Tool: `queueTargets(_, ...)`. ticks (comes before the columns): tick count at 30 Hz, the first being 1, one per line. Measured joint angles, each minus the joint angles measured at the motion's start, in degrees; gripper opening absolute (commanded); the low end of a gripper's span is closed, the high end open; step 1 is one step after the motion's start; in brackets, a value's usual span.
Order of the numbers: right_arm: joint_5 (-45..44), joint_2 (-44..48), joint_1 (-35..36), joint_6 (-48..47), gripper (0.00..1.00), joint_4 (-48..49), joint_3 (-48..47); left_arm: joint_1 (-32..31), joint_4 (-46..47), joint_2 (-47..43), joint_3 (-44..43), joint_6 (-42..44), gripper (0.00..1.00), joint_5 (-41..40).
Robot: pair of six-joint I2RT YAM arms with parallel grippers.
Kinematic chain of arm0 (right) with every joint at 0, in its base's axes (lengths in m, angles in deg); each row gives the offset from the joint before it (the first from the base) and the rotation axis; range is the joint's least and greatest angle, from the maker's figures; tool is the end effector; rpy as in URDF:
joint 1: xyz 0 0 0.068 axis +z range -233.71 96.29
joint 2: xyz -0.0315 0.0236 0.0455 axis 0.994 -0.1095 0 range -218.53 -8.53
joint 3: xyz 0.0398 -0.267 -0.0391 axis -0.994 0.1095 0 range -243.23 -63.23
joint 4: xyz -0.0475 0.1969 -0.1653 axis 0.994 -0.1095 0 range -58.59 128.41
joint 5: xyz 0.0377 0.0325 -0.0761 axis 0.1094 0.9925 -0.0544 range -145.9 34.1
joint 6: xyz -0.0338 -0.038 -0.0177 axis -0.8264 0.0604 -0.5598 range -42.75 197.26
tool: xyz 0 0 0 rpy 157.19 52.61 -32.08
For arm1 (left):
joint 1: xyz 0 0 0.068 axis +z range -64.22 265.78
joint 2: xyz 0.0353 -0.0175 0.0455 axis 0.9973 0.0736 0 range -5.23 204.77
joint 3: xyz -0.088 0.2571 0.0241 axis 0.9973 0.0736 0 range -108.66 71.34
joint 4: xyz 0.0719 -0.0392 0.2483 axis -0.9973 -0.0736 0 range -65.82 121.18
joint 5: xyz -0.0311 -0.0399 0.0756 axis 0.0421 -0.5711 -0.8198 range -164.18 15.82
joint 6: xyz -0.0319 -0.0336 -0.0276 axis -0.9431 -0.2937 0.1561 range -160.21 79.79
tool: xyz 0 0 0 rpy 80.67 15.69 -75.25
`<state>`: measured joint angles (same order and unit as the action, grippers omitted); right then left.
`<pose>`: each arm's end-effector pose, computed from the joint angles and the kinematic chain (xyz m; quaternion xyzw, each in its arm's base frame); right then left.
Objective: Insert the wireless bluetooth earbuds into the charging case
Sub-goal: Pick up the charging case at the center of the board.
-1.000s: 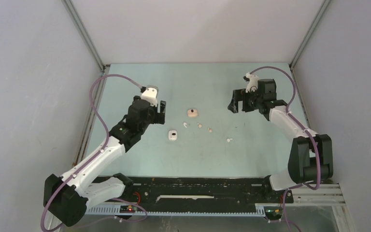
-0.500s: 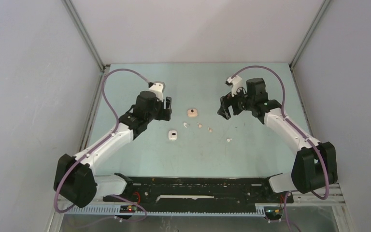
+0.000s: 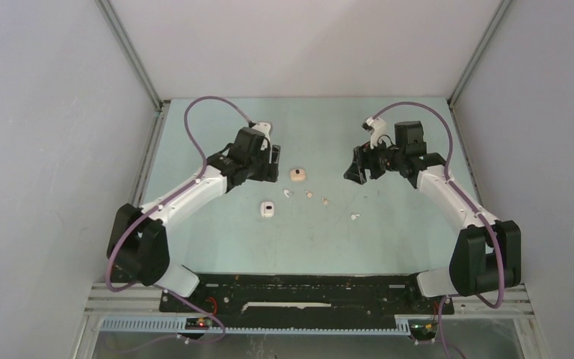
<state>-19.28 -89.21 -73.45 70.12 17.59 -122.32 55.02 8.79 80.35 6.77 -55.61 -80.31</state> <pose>0.2943 0.0748 0.2705 -0.2566 0.8395 0.2978 0.3750 0.2851 -0.1653 0.2697 0.1016 0.9117 -0.1097 0.3826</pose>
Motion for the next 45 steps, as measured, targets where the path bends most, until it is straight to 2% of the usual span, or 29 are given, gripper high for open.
queueTargets(7, 5.53, -0.48, -1.05, -0.11, 0.77, -1.40, 0.00, 0.07, -5.86, 0.04, 1.03, -2.03, 0.73, -0.11)
queueTargets(9, 11.96, -1.49, -2.16, -0.15, 0.76, -1.49, 0.00, 0.07, -6.45, 0.39, 1.18, -2.43, 0.73, -0.11)
queueTargets(13, 32.72, -5.97, -5.16, 1.14, 0.74, -1.79, -0.26, 0.07, -7.02, 2.05, 1.25, -2.71, 0.73, 0.11)
queueTargets(15, 39.60, -8.07, -6.08, 2.36, 0.75, -1.79, -0.26, 0.07, -7.39, 2.95, 1.25, -2.71, 0.73, 0.26)
queueTargets(21, 47.76, -8.46, -6.62, 2.58, 0.76, -1.99, -0.35, 0.07, -7.85, 4.26, 1.25, -3.08, 0.73, 0.44)
queueTargets(25, 45.97, -8.35, -6.60, 1.70, 0.76, -3.37, -0.35, 0.07, -7.87, 5.20, 1.25, -3.74, 0.71, 0.92)
queueTargets(35, 27.78, -5.92, -6.10, -0.57, 0.77, -5.22, -0.35, -1.40, -8.33, 6.88, 2.62, -4.68, 0.70, 2.10)
queueTargets(40, 24.55, -5.64, -5.51, -1.09, 0.77, -5.29, -0.35, -2.27, -9.09, 9.64, 2.78, -4.72, 0.70, 2.27)
queueTargets(45, 23.06, -5.64, -5.42, -1.38, 0.77, -5.62, -0.35, -3.48, -10.64, 11.23, 2.75, -5.14, 0.64, 1.81)
